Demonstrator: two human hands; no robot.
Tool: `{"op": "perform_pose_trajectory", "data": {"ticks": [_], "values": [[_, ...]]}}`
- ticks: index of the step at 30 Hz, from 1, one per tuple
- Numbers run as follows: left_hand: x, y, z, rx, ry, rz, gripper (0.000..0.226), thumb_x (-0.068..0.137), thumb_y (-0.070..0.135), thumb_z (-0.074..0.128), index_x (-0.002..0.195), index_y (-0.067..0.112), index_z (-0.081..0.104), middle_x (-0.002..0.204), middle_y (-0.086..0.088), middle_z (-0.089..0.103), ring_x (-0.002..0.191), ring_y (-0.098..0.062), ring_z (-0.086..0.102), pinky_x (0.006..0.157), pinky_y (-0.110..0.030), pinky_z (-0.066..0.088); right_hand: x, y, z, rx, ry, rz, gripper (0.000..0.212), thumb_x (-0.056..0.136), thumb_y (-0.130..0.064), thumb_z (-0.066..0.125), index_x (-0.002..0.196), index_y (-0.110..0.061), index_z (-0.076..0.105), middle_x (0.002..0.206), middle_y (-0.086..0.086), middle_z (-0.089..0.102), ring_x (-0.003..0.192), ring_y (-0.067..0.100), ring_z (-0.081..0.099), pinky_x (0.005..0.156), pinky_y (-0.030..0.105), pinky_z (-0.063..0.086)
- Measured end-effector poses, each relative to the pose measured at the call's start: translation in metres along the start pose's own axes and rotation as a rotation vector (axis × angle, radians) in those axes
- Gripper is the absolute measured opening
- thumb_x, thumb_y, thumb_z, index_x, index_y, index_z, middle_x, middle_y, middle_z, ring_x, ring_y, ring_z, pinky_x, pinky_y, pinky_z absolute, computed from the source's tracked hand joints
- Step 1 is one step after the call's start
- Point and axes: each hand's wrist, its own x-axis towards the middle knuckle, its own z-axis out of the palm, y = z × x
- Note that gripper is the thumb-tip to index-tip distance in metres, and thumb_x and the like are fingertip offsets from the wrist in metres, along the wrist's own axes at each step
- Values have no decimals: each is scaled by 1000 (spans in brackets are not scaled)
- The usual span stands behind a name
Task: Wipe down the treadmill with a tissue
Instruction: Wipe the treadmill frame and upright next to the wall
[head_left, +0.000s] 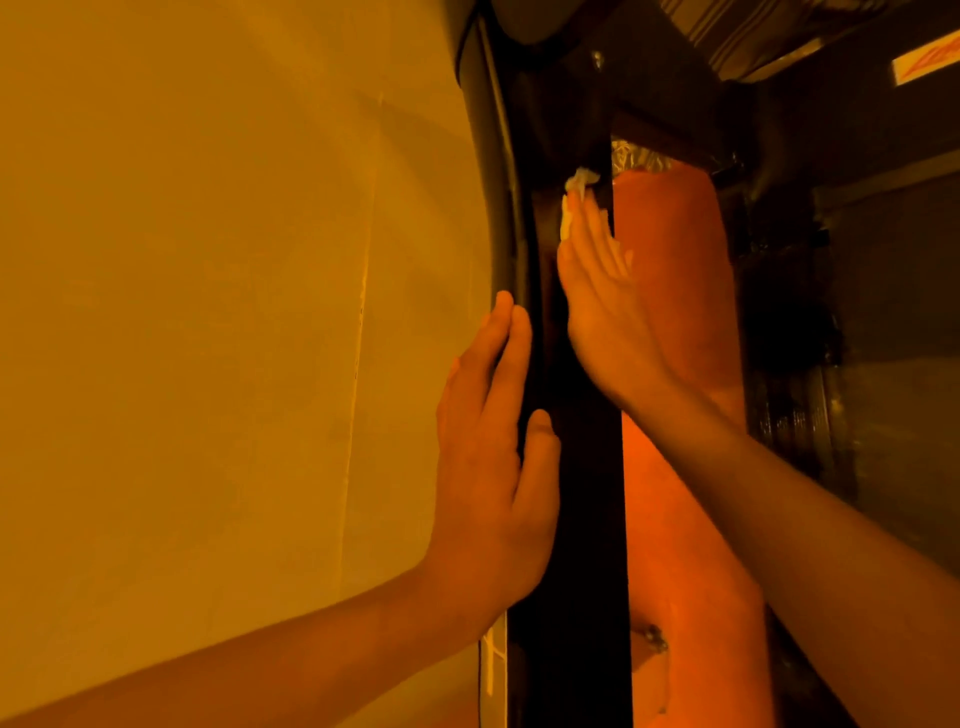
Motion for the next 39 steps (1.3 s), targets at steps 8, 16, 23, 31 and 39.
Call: {"op": "perform_pose_trajectory", "data": {"ticks": [8,16,23,31,39], "values": [[0,4,1,-15,6,-21,60,102,21,39,161,13,29,168,5,24,157,-19,23,121,-57,31,-195,-6,26,149,-83,85,58,100,-72,5,153,-62,-15,166,-34,-14,156,-1,-10,129,50,-3],[0,2,0,10,11,-13,59,103,23,41,160,15,31,166,9,26,156,-15,25,122,-54,32,-8,0,-3,-47,-49,35,60,107,-41,9,164,-28,-2,174,-6,-8,159,12,-10,129,49,-5],[0,3,0,-10,15,-14,60,102,21,41,160,15,29,167,6,25,156,-17,24,122,-55,32,-181,-13,25,165,-89,48,55,105,-63,9,157,-59,-10,167,-32,-12,156,-1,-9,128,43,-4],[0,3,1,18,19,-9,60,101,23,42,160,12,32,166,8,26,156,-15,25,123,-50,31,-25,5,-6,-65,-60,60,53,112,-36,11,163,-31,-3,173,-10,-11,158,8,-12,126,52,-11],[0,0,3,-13,28,4,59,102,20,41,159,13,30,169,-2,27,156,-19,26,120,-58,33,-161,-6,26,162,-57,55,58,107,-55,13,162,-47,-4,170,-27,-10,157,-1,-10,127,42,-8]]}}
